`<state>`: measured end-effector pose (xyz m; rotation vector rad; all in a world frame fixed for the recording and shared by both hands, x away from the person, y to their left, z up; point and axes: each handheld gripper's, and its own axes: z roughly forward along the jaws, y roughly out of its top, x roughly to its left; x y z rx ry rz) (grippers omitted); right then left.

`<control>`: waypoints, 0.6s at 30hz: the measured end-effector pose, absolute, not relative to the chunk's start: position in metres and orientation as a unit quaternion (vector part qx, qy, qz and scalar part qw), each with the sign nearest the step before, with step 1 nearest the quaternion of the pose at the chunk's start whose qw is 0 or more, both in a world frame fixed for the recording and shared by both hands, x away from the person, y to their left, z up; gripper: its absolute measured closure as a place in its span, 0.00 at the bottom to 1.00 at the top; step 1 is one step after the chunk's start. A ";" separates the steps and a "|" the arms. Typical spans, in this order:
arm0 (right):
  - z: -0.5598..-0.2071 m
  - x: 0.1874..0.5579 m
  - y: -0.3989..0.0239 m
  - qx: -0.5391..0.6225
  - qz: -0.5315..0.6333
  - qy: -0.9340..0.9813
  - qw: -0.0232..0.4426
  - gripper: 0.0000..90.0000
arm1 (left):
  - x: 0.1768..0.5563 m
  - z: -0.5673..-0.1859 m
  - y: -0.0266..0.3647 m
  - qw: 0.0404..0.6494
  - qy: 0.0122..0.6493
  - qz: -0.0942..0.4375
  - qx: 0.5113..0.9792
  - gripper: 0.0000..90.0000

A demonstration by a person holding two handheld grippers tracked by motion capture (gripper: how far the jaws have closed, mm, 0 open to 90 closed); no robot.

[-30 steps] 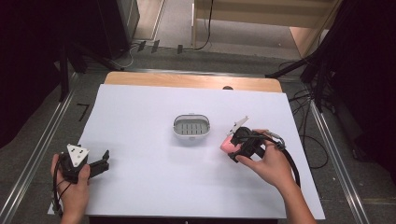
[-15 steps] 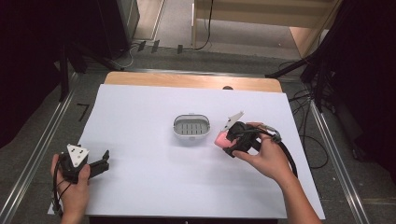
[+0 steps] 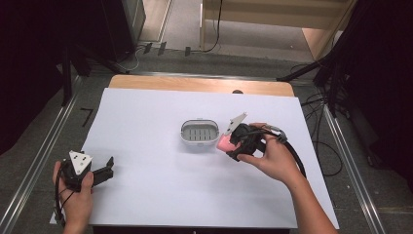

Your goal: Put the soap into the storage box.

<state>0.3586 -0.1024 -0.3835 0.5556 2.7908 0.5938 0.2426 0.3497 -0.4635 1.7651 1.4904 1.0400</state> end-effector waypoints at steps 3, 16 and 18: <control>-0.380 0.360 -0.100 0.182 0.206 0.954 0.118 0.43 | 0.242 -0.464 0.350 0.301 0.562 0.392 0.664 0.10; -0.370 0.367 -0.082 0.149 0.215 0.957 0.126 0.43 | 0.242 -0.463 0.351 0.307 0.564 0.392 0.659 0.10; -0.369 0.369 -0.077 0.141 0.216 0.958 0.125 0.43 | 0.242 -0.463 0.351 0.307 0.564 0.392 0.659 0.10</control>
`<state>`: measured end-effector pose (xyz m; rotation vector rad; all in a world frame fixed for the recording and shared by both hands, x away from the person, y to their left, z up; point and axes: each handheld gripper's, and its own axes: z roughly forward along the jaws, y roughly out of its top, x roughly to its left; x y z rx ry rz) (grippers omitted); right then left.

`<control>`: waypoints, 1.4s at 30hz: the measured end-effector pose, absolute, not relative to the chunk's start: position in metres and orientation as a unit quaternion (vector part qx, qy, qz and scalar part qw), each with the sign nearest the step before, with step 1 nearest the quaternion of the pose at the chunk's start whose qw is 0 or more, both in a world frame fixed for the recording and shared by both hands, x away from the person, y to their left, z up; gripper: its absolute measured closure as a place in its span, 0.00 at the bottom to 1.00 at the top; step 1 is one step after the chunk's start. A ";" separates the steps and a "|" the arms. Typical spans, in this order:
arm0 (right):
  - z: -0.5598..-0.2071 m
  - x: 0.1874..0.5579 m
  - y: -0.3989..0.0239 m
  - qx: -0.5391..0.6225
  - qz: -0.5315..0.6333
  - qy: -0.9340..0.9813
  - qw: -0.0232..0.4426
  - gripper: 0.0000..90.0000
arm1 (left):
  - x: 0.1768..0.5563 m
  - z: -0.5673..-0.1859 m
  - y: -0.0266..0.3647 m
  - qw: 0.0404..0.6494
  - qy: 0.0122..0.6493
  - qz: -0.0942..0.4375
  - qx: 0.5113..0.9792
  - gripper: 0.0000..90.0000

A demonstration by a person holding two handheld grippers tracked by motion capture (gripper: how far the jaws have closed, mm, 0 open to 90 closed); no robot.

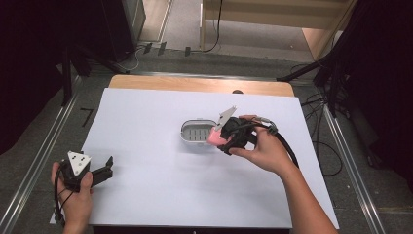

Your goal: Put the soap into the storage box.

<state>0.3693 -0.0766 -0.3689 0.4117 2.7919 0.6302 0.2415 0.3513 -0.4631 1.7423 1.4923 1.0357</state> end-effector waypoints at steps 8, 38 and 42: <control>-0.370 0.376 -0.066 0.125 0.226 0.959 0.120 0.43 | 0.242 -0.463 0.351 0.307 0.564 0.391 0.659 0.10; -0.367 0.393 -0.045 0.074 0.232 0.962 0.125 0.43 | 0.242 -0.463 0.352 0.309 0.565 0.389 0.659 0.10; -0.367 0.394 -0.041 0.064 0.233 0.962 0.125 0.43 | 0.242 -0.463 0.352 0.309 0.565 0.389 0.659 0.10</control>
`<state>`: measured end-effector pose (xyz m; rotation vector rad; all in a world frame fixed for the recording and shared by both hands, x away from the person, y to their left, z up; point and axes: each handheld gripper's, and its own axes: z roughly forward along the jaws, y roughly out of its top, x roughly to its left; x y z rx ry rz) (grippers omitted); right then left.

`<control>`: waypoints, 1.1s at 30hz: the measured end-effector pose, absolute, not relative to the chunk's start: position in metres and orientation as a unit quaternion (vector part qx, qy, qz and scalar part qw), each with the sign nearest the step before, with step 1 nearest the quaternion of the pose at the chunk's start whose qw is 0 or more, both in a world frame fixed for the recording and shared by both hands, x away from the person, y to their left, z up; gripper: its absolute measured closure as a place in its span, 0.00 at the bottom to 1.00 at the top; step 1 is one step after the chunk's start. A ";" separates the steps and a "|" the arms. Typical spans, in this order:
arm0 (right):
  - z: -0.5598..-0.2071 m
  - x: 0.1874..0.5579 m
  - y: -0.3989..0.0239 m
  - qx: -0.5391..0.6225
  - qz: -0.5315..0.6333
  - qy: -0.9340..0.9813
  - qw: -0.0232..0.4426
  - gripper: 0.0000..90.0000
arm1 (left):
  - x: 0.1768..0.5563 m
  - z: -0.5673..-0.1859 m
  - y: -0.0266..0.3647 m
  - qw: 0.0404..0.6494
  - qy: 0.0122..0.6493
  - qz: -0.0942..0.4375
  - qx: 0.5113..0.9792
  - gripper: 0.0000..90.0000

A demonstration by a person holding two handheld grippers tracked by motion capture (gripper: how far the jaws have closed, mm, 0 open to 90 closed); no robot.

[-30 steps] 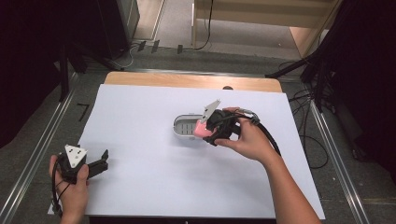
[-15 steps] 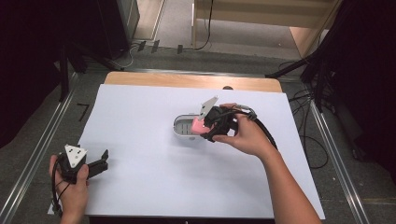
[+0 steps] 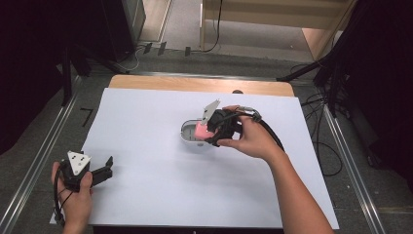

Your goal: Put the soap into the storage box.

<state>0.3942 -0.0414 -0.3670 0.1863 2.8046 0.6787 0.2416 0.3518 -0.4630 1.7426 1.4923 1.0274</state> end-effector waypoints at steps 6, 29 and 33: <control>-0.368 0.398 -0.034 0.040 0.233 0.964 0.120 0.43 | 0.242 -0.463 0.352 0.309 0.564 0.389 0.659 0.10; -0.384 0.423 -0.021 -0.013 0.206 0.973 0.107 0.43 | 0.242 -0.463 0.352 0.313 0.566 0.387 0.658 0.10; -0.388 0.425 -0.021 -0.014 0.203 0.974 0.103 0.43 | 0.242 -0.463 0.352 0.312 0.566 0.387 0.658 0.10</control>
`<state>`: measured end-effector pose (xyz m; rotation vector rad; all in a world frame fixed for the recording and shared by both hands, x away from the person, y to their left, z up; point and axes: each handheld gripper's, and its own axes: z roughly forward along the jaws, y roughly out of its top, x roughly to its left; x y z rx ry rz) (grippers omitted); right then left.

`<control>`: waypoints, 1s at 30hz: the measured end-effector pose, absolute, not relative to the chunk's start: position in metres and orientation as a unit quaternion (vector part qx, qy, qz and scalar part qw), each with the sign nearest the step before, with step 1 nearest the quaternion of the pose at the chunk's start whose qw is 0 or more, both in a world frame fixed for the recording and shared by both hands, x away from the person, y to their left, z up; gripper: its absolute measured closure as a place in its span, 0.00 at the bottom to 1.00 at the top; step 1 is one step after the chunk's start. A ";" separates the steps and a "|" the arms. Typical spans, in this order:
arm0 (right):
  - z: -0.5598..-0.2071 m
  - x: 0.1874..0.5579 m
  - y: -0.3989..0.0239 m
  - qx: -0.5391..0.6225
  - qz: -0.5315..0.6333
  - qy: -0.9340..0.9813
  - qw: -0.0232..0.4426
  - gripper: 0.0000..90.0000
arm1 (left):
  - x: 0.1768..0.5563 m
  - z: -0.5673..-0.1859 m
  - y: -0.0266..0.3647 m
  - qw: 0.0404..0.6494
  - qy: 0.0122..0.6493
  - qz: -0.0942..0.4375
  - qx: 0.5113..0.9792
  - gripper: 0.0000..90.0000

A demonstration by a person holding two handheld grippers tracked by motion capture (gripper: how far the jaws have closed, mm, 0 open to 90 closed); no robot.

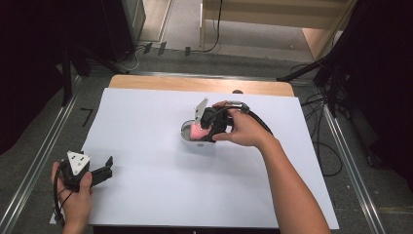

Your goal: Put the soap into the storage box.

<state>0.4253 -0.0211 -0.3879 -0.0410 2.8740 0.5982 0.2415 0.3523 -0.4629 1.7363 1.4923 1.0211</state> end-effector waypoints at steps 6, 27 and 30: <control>-0.390 0.425 -0.020 -0.019 0.200 0.974 0.102 0.43 | 0.242 -0.463 0.352 0.312 0.565 0.387 0.658 0.10; -0.375 0.422 -0.031 0.029 0.210 0.974 0.080 0.47 | 0.242 -0.463 0.352 0.311 0.565 0.387 0.659 0.10; -0.373 0.421 -0.035 0.049 0.213 0.973 0.077 0.43 | 0.242 -0.463 0.352 0.311 0.564 0.387 0.660 0.10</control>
